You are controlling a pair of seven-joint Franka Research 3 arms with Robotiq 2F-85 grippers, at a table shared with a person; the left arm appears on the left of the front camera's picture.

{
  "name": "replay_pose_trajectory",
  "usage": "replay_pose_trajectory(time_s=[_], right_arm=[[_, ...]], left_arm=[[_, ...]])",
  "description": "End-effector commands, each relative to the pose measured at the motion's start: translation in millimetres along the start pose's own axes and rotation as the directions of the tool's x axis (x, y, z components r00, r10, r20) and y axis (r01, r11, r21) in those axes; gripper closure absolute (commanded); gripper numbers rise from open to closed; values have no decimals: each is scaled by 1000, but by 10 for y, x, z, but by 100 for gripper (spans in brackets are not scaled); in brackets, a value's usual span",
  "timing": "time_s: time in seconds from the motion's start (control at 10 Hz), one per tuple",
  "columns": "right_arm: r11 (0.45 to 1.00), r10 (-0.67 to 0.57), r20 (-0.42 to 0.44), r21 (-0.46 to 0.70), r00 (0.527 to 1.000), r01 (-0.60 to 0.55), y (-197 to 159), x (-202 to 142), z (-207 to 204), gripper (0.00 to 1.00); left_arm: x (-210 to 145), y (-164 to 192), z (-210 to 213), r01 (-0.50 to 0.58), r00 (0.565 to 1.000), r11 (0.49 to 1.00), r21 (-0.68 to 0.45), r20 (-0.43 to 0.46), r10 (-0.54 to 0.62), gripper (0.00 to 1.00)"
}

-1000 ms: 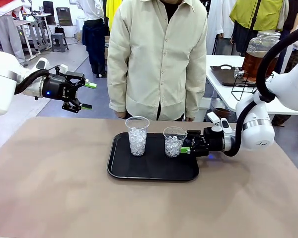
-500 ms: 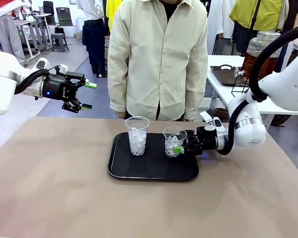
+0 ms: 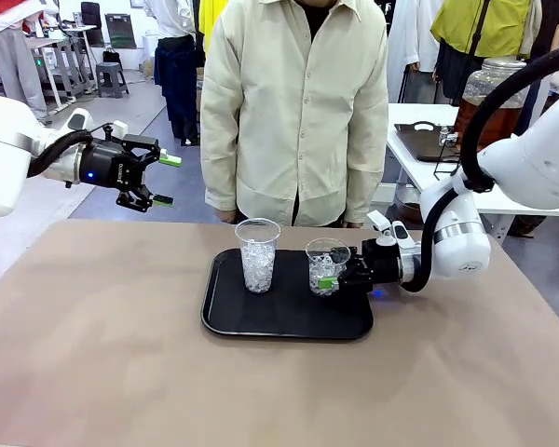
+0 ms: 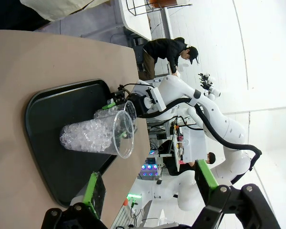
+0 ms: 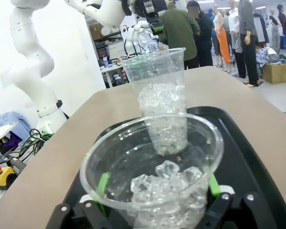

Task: Pour the drink into the iced cup.
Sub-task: Pick up the iced cup indicated by the human and present it to them.

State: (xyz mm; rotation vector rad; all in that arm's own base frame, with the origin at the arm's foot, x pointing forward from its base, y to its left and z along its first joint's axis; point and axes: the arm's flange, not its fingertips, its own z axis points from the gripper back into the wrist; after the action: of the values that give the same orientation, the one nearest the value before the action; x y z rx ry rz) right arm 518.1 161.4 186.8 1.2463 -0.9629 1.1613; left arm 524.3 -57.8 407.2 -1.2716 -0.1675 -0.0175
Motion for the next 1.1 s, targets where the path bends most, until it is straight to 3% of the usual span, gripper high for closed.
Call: replay_pose_trajectory(time_s=[0.0,0.5,1.0], right_arm=[[999,-14,-4,33,1000,14,-56,43,-12,19],[999,-40,27,35,999,39,-28,169,56,19],[997,67,19,31,998,-67,-109,1122,261,19]], left_arm=[[2,-10,5,4,1000,1000,-1,0,-4,0],[2,-10,5,4,1000,1000,-1,0,-4,0],[2,-10,5,4,1000,1000,-1,0,-4,0]])
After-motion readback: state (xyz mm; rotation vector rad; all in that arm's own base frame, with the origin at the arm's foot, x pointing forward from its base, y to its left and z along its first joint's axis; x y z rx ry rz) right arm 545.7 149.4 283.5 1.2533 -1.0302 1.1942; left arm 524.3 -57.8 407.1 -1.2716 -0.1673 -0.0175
